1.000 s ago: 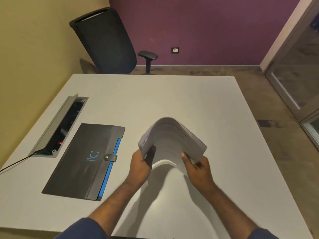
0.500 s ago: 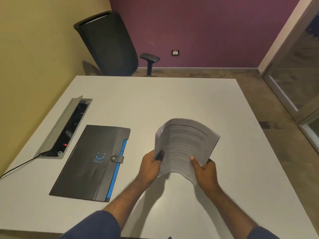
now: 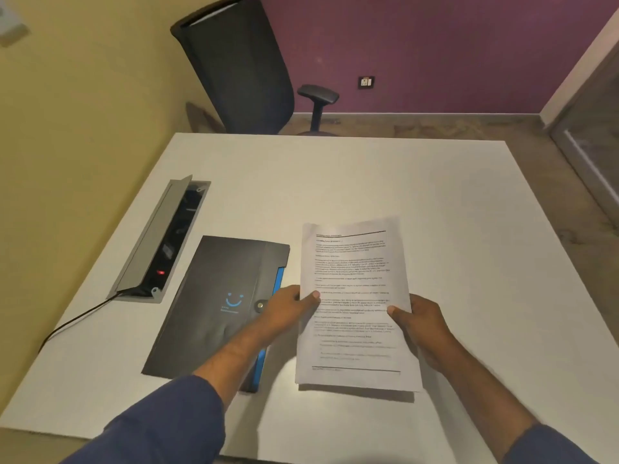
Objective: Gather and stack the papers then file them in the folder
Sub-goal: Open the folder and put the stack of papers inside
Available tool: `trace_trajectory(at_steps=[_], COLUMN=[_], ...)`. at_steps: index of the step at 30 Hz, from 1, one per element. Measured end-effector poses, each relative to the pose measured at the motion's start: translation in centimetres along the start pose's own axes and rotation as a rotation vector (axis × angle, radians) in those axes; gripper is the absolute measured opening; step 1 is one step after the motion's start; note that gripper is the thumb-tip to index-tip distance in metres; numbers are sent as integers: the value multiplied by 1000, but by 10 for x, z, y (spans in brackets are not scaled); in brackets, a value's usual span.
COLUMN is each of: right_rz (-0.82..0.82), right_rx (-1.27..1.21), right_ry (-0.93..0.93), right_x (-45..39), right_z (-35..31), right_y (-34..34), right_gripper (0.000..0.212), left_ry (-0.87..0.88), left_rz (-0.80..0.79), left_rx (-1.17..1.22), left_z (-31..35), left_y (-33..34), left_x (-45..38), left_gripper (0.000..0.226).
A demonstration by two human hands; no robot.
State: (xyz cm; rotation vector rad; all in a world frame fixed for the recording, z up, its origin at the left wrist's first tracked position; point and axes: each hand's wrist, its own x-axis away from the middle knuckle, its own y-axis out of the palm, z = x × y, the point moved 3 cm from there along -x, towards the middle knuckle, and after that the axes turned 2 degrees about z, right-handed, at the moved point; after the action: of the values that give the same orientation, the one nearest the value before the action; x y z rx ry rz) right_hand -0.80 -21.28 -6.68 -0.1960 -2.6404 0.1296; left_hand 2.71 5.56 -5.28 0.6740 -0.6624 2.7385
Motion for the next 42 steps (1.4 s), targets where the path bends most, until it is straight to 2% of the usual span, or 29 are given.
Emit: trace_trajectory(at_steps=[6,8,11,14,18,22,26,32,34,36,37,39,42], right_rz=[-8,-26,-44,2,102,186,278,396,445,565,614,564,181], right_rx=[-25,16,70,126,199,358,396,509,630,818,880,862,820], right_ry=[183,219,262,298,296,261,232,214,214,141,47,-153,-260], right_x=[-25,-29,-33,-37,-45,-53,-54,-50,-45,-37,-32,-25,-26], right_z=[17,23,32,35,31,23,23,24,19,7,0,-11,-11], right_y=[10,12,12,13,14,10,9,18,22,34,46,84,158], right_gripper=[18,18,26,32,31,25,18,35,49,58,55,43,34], left_ry=[80,97,88,167,220,212,204,200,190,187,193,204,203], left_rz=[255,289,239,138,112,163,214,208,195,187,186,182,169], left_rx=[-377,-573,-863,-1041,-1069,-1018,-983,-972,-981,-981,-978,-968,-948], left_z=[-70,-93,-125,-149,-154,-150,-149,-144,-142,-140,-139,-137,-135], left_y=[-53,-72,-93,-97,-85,-67,-54,-44,-44,-44,-44,-45,-48], left_x=[-8,-13,-20,-26,-30,-32,-35,-37,-37,-37,-37,-35,-34], left_gripper=[31,45,78,86,84,80,74,76,79,85,88,92,93])
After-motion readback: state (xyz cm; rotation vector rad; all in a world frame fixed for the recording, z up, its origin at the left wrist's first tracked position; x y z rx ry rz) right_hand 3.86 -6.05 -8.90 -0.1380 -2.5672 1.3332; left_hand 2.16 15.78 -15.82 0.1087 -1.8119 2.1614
